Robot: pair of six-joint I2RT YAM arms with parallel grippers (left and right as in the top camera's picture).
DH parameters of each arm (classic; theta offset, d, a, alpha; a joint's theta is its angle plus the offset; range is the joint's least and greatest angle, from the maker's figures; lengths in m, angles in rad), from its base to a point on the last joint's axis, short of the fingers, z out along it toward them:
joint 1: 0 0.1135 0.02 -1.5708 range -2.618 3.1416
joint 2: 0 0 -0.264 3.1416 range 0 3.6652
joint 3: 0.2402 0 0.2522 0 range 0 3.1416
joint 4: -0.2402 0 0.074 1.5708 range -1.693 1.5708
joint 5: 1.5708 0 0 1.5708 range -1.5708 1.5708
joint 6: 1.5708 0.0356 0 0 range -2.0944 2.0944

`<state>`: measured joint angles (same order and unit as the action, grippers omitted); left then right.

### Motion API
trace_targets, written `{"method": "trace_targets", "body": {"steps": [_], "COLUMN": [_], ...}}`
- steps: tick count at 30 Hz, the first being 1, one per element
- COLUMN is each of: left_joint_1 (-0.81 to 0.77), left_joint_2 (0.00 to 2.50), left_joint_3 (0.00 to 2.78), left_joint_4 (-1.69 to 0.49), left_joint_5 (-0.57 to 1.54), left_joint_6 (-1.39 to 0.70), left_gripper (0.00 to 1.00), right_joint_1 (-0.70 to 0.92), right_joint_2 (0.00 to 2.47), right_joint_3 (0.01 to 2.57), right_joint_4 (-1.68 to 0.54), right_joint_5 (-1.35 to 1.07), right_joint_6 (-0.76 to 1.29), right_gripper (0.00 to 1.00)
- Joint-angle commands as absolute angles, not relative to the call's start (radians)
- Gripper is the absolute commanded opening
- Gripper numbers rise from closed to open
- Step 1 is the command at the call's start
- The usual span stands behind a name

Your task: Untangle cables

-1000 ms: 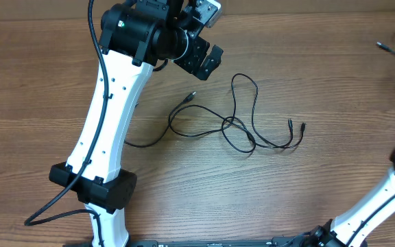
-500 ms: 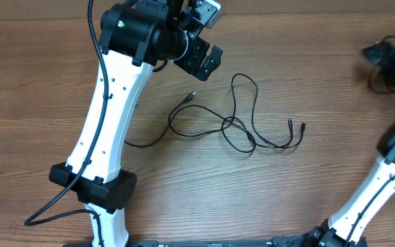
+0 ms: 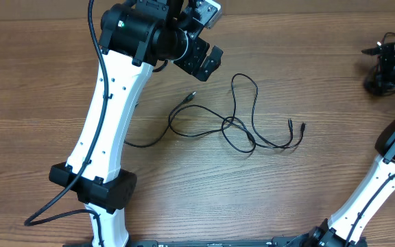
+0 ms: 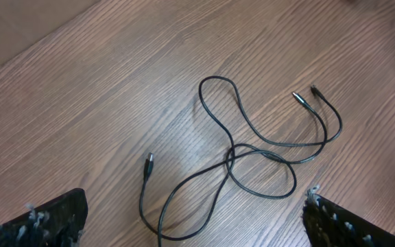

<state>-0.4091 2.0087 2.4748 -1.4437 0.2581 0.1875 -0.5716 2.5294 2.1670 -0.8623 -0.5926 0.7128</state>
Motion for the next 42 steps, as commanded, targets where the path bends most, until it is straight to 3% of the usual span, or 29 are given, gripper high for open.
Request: {"method": "trace_targets", "body": {"steps": [1,3,4,6,10,15,18,20,23,28,29,31,32,34,38,41,42], "left_joint_1": [-0.414,-0.414,-0.414,-0.415,-0.414,-0.415,-0.415,-0.415,-0.415,-0.415,-0.415,-0.415,-0.415,-0.415,-0.415,-0.415,-0.415], "left_joint_2": [2.009,2.009,2.009,2.009,2.009,2.009,2.009,2.009,2.009,2.009,2.009,2.009,2.009,2.009,2.009,2.009,2.009], "left_joint_3": [2.484,2.484,2.484,2.484,2.484,2.484,2.484,2.484,2.484,2.484,2.484,2.484,2.484,2.484,2.484,2.484,2.484], "left_joint_4": [-1.436,-1.438,-1.440,-1.440,-1.439,-1.440,-1.464,-1.464,-1.467,-1.462,-1.462,-1.459,-1.456,-1.454,-1.448,-1.453,-1.453], "left_joint_5": [0.286,0.286,0.289,0.289,0.289,0.289,0.289,0.289,0.289,0.289,0.289,0.289,0.289,0.289,0.319,0.318,0.318], "left_joint_6": [0.203,0.203,0.203,0.203,0.203,0.203,0.205,0.236,0.236,0.237,0.237,0.237,0.237,0.237,0.236,0.236,0.236], "left_gripper": [1.00,1.00,1.00,1.00,1.00,1.00,1.00,1.00,1.00,1.00,1.00,1.00,1.00,1.00,1.00,1.00,1.00], "right_joint_1": [-0.527,-0.514,-0.507,-0.502,-0.508,-0.513,-0.513,-0.512,-0.528,-0.521,-0.521,-0.521,-0.521,-0.521,-0.496,-0.496,-0.496], "right_joint_2": [2.538,2.535,2.531,2.518,2.476,2.432,2.455,2.460,2.430,2.402,2.402,2.403,2.403,2.403,2.403,2.404,2.404], "right_joint_3": [2.161,2.162,2.164,2.186,2.282,2.343,2.325,2.300,2.347,2.526,2.527,2.521,2.521,2.520,2.506,2.438,2.383], "right_joint_4": [-0.815,-0.715,-0.646,-0.588,-0.593,-0.524,-0.921,-1.011,-0.996,-0.986,-1.005,-1.058,-1.089,-1.143,-1.208,-1.224,-1.200], "right_joint_5": [-0.833,-0.934,-0.972,-0.982,-0.962,-0.998,-0.532,-0.375,-0.393,-0.397,-0.360,-0.339,-0.302,-0.215,-0.182,-0.157,-0.158], "right_joint_6": [0.961,1.021,1.042,1.043,1.049,1.139,0.781,0.664,0.616,0.190,0.187,0.179,0.181,0.416,1.159,1.443,1.530], "right_gripper": [1.00,0.99,0.92,0.89,0.91,1.00,1.00,1.00,1.00,1.00,0.89,1.00,1.00,1.00,1.00,1.00,0.93]}}
